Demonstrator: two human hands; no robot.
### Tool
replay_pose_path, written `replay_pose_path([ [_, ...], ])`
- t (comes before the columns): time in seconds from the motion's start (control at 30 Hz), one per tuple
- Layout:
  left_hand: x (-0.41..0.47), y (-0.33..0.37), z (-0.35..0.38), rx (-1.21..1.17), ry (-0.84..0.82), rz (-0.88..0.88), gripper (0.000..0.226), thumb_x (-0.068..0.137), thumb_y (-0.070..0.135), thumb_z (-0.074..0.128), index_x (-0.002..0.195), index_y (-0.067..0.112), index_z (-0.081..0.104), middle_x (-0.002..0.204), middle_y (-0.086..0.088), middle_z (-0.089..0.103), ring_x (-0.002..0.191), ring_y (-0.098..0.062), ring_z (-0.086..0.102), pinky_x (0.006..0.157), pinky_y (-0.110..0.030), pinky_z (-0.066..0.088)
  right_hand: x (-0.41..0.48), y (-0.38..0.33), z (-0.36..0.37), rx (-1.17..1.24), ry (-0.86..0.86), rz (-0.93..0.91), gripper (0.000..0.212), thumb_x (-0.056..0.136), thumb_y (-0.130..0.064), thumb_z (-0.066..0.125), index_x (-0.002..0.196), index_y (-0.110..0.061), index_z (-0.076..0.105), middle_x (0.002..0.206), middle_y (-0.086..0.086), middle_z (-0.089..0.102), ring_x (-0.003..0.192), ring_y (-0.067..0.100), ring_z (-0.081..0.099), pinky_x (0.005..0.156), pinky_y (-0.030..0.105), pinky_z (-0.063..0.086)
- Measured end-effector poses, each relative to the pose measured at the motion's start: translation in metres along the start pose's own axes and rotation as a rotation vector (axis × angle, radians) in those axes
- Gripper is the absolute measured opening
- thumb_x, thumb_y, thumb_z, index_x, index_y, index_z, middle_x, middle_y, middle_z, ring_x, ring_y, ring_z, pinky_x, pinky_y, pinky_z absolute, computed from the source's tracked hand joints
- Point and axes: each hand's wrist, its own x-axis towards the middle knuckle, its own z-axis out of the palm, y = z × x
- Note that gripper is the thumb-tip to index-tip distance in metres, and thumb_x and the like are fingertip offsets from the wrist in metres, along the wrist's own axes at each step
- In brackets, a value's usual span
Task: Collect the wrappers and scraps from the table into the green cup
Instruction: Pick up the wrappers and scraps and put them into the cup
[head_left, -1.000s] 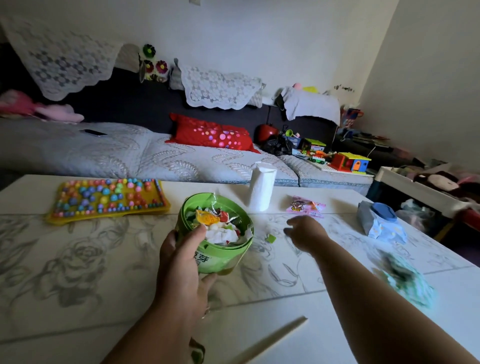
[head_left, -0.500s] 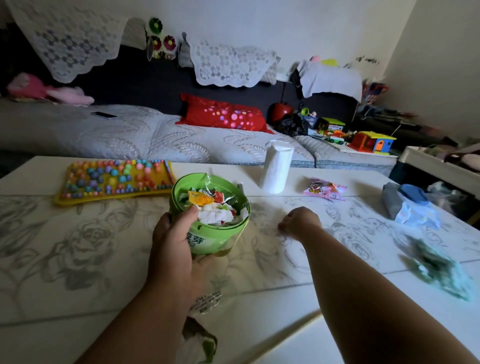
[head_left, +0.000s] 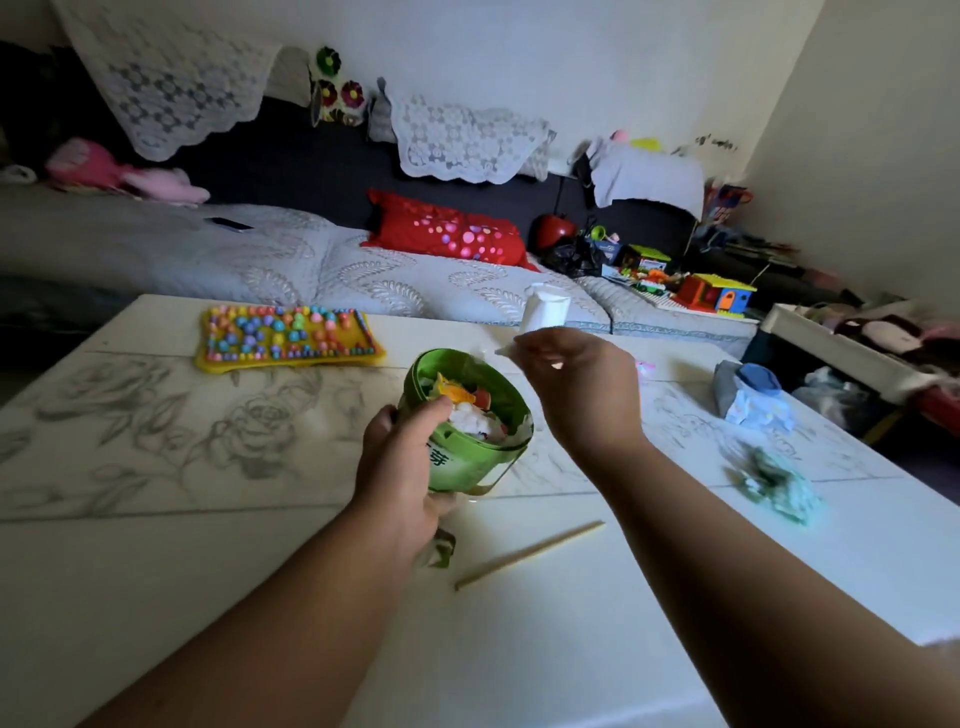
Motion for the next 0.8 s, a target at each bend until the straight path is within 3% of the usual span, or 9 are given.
replay_pose_path([
  [0.1,-0.023,0.010,-0.018,0.026,0.007,-0.008,0.057,0.068,0.036,0.079,0.120,0.023,0.061,0.120,-0.008,0.070,0.104,-0.037,0.069,0.086,-0.057,0.055,-0.018,-0.029,-0.001,-0.133,-0.214,-0.070,0.016,0.086,-0.032,0.064,0.092,-0.024,0.077,0.094,-0.001,0.077,0.091,0.018,0.068,0.078,0.028,0.052],
  [0.2,-0.042,0.025,-0.041,0.022,0.036,0.005,0.052,0.072,0.036,0.078,0.120,0.021,0.062,0.120,-0.008,0.071,0.104,-0.036,0.070,0.079,-0.051,0.057,-0.037,-0.053,-0.003,-0.085,-0.392,-0.014,0.024,0.088,-0.039,0.059,0.091,-0.022,0.076,0.088,0.002,0.075,0.086,0.019,0.066,0.074,0.029,0.050],
  [0.33,-0.059,0.043,-0.076,-0.053,0.131,0.046,0.053,0.073,0.036,0.079,0.123,0.026,0.064,0.121,-0.005,0.069,0.107,-0.031,0.067,0.063,-0.043,0.059,-0.056,-0.063,-0.009,0.070,-0.286,0.074,0.020,0.088,-0.035,0.060,0.097,-0.025,0.075,0.093,-0.007,0.073,0.089,0.010,0.064,0.069,0.019,0.041],
  [0.43,-0.064,0.047,-0.101,-0.107,0.204,0.094,0.053,0.076,0.035,0.078,0.126,0.028,0.062,0.126,-0.001,0.064,0.113,-0.029,0.062,0.068,-0.041,0.057,-0.070,-0.047,-0.001,0.082,-0.316,0.172,0.020,0.085,-0.032,0.064,0.101,-0.024,0.074,0.103,-0.006,0.074,0.099,0.010,0.065,0.078,0.018,0.039],
  [0.6,-0.051,0.049,-0.124,-0.129,0.212,0.141,0.073,0.057,0.040,0.082,0.127,0.035,0.064,0.131,0.000,0.064,0.119,-0.031,0.061,0.091,-0.058,0.053,-0.104,-0.002,0.044,-0.014,-0.564,0.253,0.039,0.078,-0.037,0.072,0.115,-0.025,0.067,0.117,-0.005,0.068,0.106,0.012,0.063,0.082,0.020,0.042],
  [0.67,-0.043,0.049,-0.127,-0.102,0.216,0.174,0.066,0.065,0.038,0.081,0.128,0.034,0.063,0.130,0.001,0.065,0.118,-0.029,0.062,0.089,-0.055,0.055,-0.108,0.010,0.063,-0.101,-0.641,0.217,0.053,0.073,-0.041,0.075,0.123,-0.032,0.060,0.122,-0.006,0.062,0.112,0.017,0.058,0.087,0.023,0.043],
  [0.8,-0.028,0.049,-0.126,-0.051,0.209,0.185,0.045,0.086,0.031,0.071,0.129,0.031,0.062,0.124,0.002,0.066,0.111,-0.023,0.063,0.076,-0.039,0.055,-0.097,0.020,0.090,-0.198,-0.783,0.132,0.053,0.065,-0.042,0.076,0.115,-0.038,0.061,0.114,-0.010,0.062,0.109,0.017,0.057,0.092,0.036,0.049],
])
